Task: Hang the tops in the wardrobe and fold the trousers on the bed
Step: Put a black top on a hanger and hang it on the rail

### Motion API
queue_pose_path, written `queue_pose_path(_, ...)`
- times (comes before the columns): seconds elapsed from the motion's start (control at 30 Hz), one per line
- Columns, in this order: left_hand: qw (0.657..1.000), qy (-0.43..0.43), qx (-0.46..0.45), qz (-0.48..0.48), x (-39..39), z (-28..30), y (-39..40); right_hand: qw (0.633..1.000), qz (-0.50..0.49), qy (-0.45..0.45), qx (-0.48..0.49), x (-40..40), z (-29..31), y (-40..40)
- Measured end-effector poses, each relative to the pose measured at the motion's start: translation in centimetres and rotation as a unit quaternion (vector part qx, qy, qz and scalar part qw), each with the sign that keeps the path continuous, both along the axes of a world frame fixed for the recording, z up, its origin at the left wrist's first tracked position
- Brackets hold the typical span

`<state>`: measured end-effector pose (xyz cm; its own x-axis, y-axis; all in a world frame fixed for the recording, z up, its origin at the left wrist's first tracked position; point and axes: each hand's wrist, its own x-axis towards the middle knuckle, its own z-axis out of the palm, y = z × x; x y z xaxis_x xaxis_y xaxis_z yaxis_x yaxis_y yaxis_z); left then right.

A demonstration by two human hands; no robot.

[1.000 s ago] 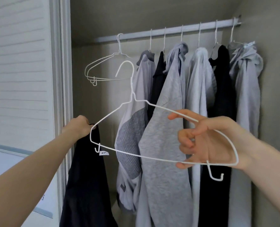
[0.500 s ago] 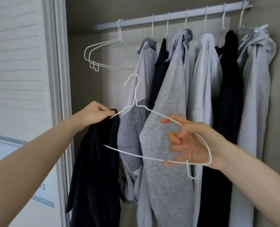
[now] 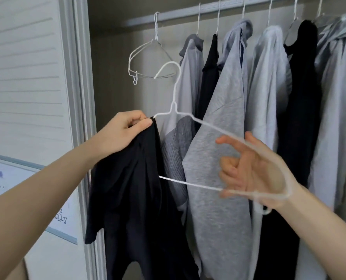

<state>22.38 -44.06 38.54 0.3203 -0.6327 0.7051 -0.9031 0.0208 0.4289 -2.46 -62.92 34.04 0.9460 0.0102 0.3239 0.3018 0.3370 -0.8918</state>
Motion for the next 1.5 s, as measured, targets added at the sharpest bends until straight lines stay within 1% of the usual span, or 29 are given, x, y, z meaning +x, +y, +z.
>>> queue_pose_path(0.1,0.998,0.033,-0.055,-0.018,-1.3,-0.2,-0.6,0.996,-0.075,-0.006,0.054,1.3,0.0,0.9)
queue_pose_path(0.2,0.992,0.076,-0.092,-0.034,-2.3,-0.1,-1.4,0.995,-0.063,0.014,0.079,2.8,-1.1,2.4)
queue_pose_path(0.27,0.988,0.093,-0.115,-0.046,-2.7,0.1,-1.6,0.997,-0.044,0.018,0.06,3.3,-2.1,3.2)
queue_pose_path(0.3,0.986,0.097,-0.122,-0.052,-2.9,0.2,-1.6,0.999,-0.034,0.006,0.041,3.5,-2.4,3.6)
queue_pose_path(0.37,0.985,0.105,-0.124,-0.059,-3.4,0.5,-1.6,0.999,-0.035,-0.01,0.012,3.6,-2.9,4.2)
queue_pose_path(0.4,0.985,0.107,-0.121,-0.058,-3.6,0.6,-1.5,0.999,-0.04,-0.003,0.0,3.7,-3.1,4.6)
queue_pose_path(0.47,0.987,0.098,-0.115,-0.054,-3.7,0.6,-1.3,0.997,-0.055,0.004,-0.05,4.1,-3.6,5.4)
queue_pose_path(0.5,0.989,0.086,-0.11,-0.048,-3.8,0.6,-1.2,0.992,-0.079,-0.002,-0.101,4.2,-3.8,6.0)
queue_pose_path(0.57,0.993,0.061,-0.099,-0.033,-4.2,0.6,-0.9,0.963,-0.151,-0.02,-0.222,4.3,-4.1,6.8)
queue_pose_path(0.6,0.994,0.053,-0.096,-0.025,-4.4,0.6,-0.7,0.946,-0.179,-0.03,-0.267,4.4,-4.2,7.3)
queue_pose_path(0.67,0.994,0.048,-0.099,-0.012,-4.7,0.4,-0.3,0.93,-0.19,-0.037,-0.311,4.6,-4.5,8.0)
queue_pose_path(0.73,0.993,0.05,-0.104,0.002,-4.9,0.3,0.1,0.922,-0.174,-0.014,-0.346,4.8,-4.9,8.7)
queue_pose_path(0.77,0.993,0.055,-0.107,0.005,-5.0,0.3,0.3,0.906,-0.166,0.003,-0.388,4.8,-5.1,9.1)
queue_pose_path(0.83,0.991,0.069,-0.112,0.01,-5.1,0.3,0.6,0.845,-0.183,0.012,-0.502,5.0,-6.0,9.5)
queue_pose_path(0.87,0.99,0.074,-0.116,0.015,-5.0,0.4,0.8,0.814,-0.212,-0.004,-0.541,5.1,-6.5,9.7)
queue_pose_path(0.93,0.988,0.084,-0.124,0.031,-5.0,0.6,1.4,0.76,-0.296,-0.062,-0.575,5.2,-7.4,10.1)
queue_pose_path(1.0,0.985,0.097,-0.135,0.042,-4.9,0.7,1.9,0.699,-0.375,-0.144,-0.591,5.3,-8.1,10.5)
queue_pose_path(1.07,0.983,0.11,-0.14,0.044,-4.8,0.7,2.2,0.646,-0.405,-0.199,-0.616,5.6,-8.6,10.7)
queue_pose_path(1.1,0.983,0.115,-0.139,0.045,-4.8,0.7,2.4,0.626,-0.404,-0.202,-0.635,5.8,-8.8,10.8)
queue_pose_path(1.13,0.983,0.117,-0.135,0.045,-4.8,0.6,2.5,0.617,-0.396,-0.192,-0.652,6.0,-9.0,10.9)
queue_pose_path(1.17,0.983,0.119,-0.131,0.045,-4.8,0.5,2.7,0.623,-0.39,-0.176,-0.655,6.3,-9.1,10.9)
queue_pose_path(1.2,0.983,0.12,-0.128,0.046,-4.8,0.3,2.8,0.647,-0.391,-0.158,-0.635,6.5,-9.1,11.0)
queue_pose_path(1.27,0.984,0.124,-0.121,0.047,-4.8,0.0,2.9,0.721,-0.426,-0.129,-0.531,7.0,-8.8,11.0)
queue_pose_path(1.3,0.984,0.126,-0.118,0.049,-4.8,-0.1,3.0,0.745,-0.45,-0.128,-0.476,7.4,-8.5,11.0)
queue_pose_path(1.33,0.984,0.128,-0.116,0.051,-4.8,-0.2,3.0,0.755,-0.464,-0.13,-0.445,7.8,-8.2,11.0)
queue_pose_path(1.37,0.983,0.132,-0.114,0.054,-4.8,-0.3,3.0,0.758,-0.466,-0.13,-0.437,8.0,-7.9,11.1)
queue_pose_path(1.43,0.982,0.143,-0.104,0.059,-4.9,-0.5,3.0,0.754,-0.462,-0.12,-0.452,8.4,-7.4,11.5)
queue_pose_path(1.47,0.982,0.151,-0.095,0.06,-4.8,-0.6,3.0,0.758,-0.458,-0.107,-0.452,8.6,-7.2,11.6)
queue_pose_path(1.5,0.981,0.162,-0.083,0.059,-4.9,-0.8,2.9,0.77,-0.449,-0.093,-0.443,8.8,-7.0,11.6)
